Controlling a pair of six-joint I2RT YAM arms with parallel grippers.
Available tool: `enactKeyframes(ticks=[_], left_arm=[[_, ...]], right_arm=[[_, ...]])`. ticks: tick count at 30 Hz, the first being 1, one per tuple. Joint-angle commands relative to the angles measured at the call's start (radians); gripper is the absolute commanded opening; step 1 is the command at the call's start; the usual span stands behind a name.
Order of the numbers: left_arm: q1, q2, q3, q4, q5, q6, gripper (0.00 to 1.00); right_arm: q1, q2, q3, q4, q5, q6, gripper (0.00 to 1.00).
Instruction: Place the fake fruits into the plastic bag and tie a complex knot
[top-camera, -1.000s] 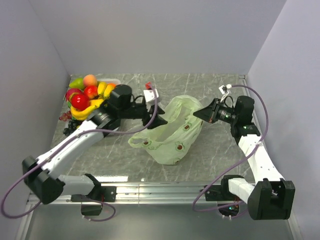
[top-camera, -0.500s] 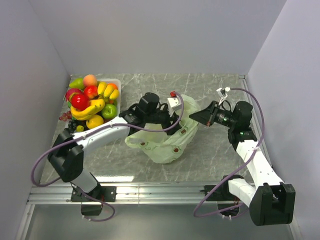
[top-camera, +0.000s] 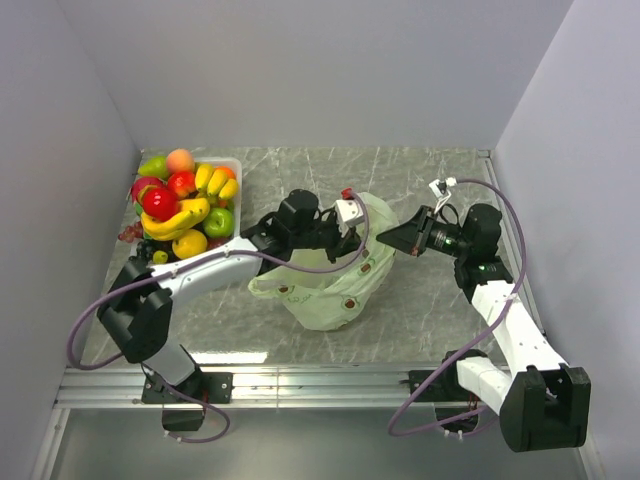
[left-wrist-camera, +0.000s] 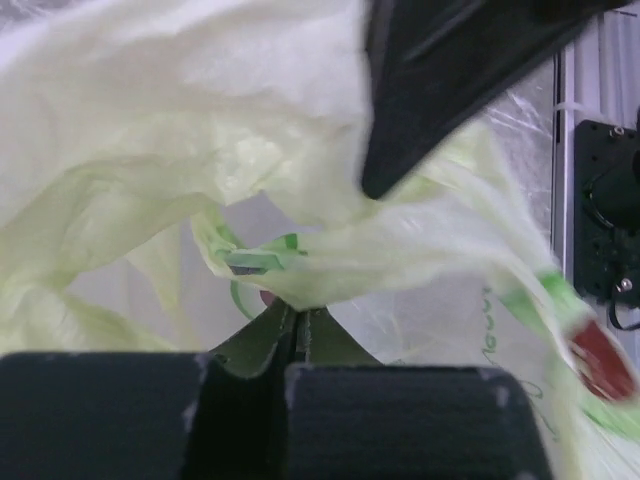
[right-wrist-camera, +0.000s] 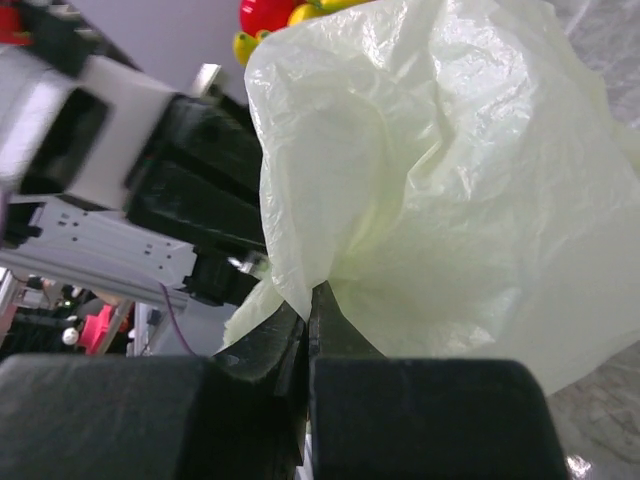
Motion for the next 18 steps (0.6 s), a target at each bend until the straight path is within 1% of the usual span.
enactKeyframes(ticks=[1,3,5,6,8,9,11,12,14,15,17,18], left_arm=[[-0.004,-0.116,-0.030,0.077,0.034,0.059,0.00],[-0.006,-0.148,-0.044,0.058,0.054,0.089,0.00],[-0.004,-0.190,-0.052,0.042,0.062,0.115,0.00],[-0.004,-0.205,-0.055,0.012,0.080,0.153,0.00],[-0.007,-0.205,-0.052,-0.016,0.088,0.180,0.01],[-0.007,-0.196,-0.047,-0.024,0.092,0.184,0.07],[-0.009,-0.187,-0.044,-0.036,0.089,0.189,0.03],[-0.007,-0.188,-0.055,-0.025,0.088,0.186,0.00],[-0.007,-0.194,-0.065,0.001,0.086,0.203,0.00],[-0.009,-0.188,-0.056,-0.021,0.091,0.245,0.02],[-0.013,-0.170,-0.035,-0.098,0.067,0.287,0.23],[-0.013,-0.162,-0.032,-0.104,0.056,0.301,0.37]], right_arm=[[0.009,-0.016,0.004,-0.114,0.048,-0.119,0.00],[0.009,-0.019,0.010,-0.175,0.080,-0.171,0.00],[0.006,-0.020,0.011,-0.189,0.097,-0.181,0.00],[0.005,-0.020,0.003,-0.159,0.085,-0.161,0.00],[0.005,-0.017,-0.011,-0.115,0.047,-0.121,0.00],[0.005,-0.014,-0.016,-0.067,0.039,-0.072,0.00],[0.005,-0.009,-0.016,-0.057,0.033,-0.058,0.00],[0.006,-0.008,-0.013,-0.079,0.038,-0.072,0.00],[0.006,-0.009,0.000,-0.108,0.036,-0.098,0.00],[0.005,-0.014,0.004,-0.123,0.025,-0.111,0.00],[0.003,-0.025,0.009,-0.123,0.013,-0.110,0.00],[0.003,-0.026,0.004,-0.101,-0.002,-0.092,0.00]])
